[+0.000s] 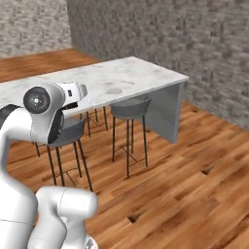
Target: Pick the cup of tea, navigate to the dining table, and place it on the saucer.
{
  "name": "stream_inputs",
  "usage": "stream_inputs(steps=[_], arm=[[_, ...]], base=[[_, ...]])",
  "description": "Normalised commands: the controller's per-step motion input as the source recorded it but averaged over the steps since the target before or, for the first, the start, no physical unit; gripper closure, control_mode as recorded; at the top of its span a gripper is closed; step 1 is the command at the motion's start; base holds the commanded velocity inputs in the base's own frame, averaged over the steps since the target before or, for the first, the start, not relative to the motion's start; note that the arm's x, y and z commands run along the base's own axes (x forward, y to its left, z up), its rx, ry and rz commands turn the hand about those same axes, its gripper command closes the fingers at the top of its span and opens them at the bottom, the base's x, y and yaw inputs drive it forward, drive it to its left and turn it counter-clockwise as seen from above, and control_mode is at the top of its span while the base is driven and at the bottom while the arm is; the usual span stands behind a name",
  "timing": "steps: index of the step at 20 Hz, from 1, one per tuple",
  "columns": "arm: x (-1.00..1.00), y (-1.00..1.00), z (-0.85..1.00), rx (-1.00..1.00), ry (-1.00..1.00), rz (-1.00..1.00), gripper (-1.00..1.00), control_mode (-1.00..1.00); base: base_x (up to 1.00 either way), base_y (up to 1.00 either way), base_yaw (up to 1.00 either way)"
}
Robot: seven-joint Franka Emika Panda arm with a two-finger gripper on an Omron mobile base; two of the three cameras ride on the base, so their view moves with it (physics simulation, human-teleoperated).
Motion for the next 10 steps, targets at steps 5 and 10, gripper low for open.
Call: stream_inputs(steps=[5, 10], arm=[[0.00, 0.00, 0.00, 0.00, 0.00, 0.00, 1.00, 1.00], [0.00, 0.00, 0.00, 0.00, 0.00, 0.00, 1.00, 1.00]], base=[[0.83, -0.88, 0.38], [0.82, -0.95, 0.40]])
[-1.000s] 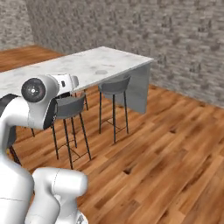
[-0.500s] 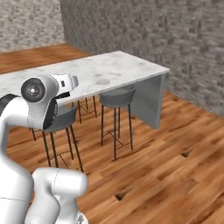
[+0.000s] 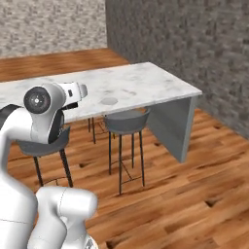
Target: Pick the cup of tea, navigate to the dining table, and place it on the saucer.
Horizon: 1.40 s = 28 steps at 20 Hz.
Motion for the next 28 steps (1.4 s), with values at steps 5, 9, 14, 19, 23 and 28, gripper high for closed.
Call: stream_inputs(steps=[5, 9, 14, 19, 23, 28], arm=[[0.00, 0.00, 0.00, 0.00, 0.00, 0.00, 1.00, 1.00], [0.00, 0.00, 0.00, 0.00, 0.00, 0.00, 1.00, 1.00], [0.00, 0.00, 0.00, 0.00, 0.00, 0.00, 1.00, 1.00], [0.00, 0.00, 0.00, 0.00, 0.00, 0.00, 1.00, 1.00], [0.00, 0.00, 0.00, 0.00, 0.00, 0.00, 1.00, 1.00], [0.00, 0.00, 0.00, 0.00, 0.00, 0.00, 1.00, 1.00]], base=[[0.81, -0.79, 0.49], [0.77, -0.83, 0.48], [0.62, -0.45, 0.32], [0.87, -0.20, 0.27], [0.42, -0.01, 0.12], [0.78, -0.04, 0.09]])
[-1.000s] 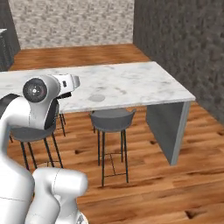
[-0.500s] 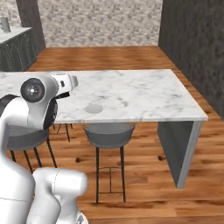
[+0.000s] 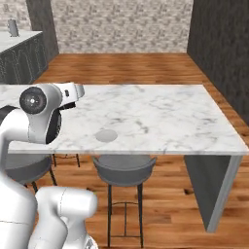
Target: Pick the cup of tea, navigate to the dining table, and place it on the saucer.
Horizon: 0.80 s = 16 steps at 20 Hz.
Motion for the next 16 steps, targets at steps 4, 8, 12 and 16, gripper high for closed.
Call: stream_inputs(steps=[4, 8, 12, 16], arm=[[0.00, 0.00, 0.00, 0.00, 0.00, 0.00, 1.00, 1.00], [0.00, 0.00, 0.00, 0.00, 0.00, 0.00, 1.00, 1.00], [0.00, 0.00, 0.00, 0.00, 0.00, 0.00, 1.00, 1.00], [0.00, 0.00, 0.00, 0.00, 0.00, 0.00, 1.00, 1.00]], base=[[1.00, -0.36, 0.20], [0.34, -0.74, 0.17], [0.01, -0.56, 0.09], [0.27, -0.31, 0.13]])
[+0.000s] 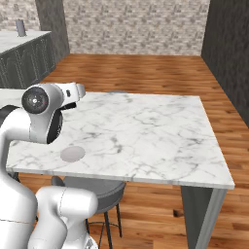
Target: Pick the cup of tea, navigate to the dining table, and place it on the saucer.
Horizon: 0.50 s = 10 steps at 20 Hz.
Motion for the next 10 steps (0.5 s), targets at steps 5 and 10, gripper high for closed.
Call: stream_inputs(steps=[5, 10], arm=[[0.00, 0.00, 0.00, 0.00, 0.00, 0.00, 1.00, 1.00], [0.00, 0.00, 0.00, 0.00, 0.00, 0.00, 1.00, 1.00]], base=[[0.59, -0.03, 0.05], [0.59, 0.00, 0.04]])
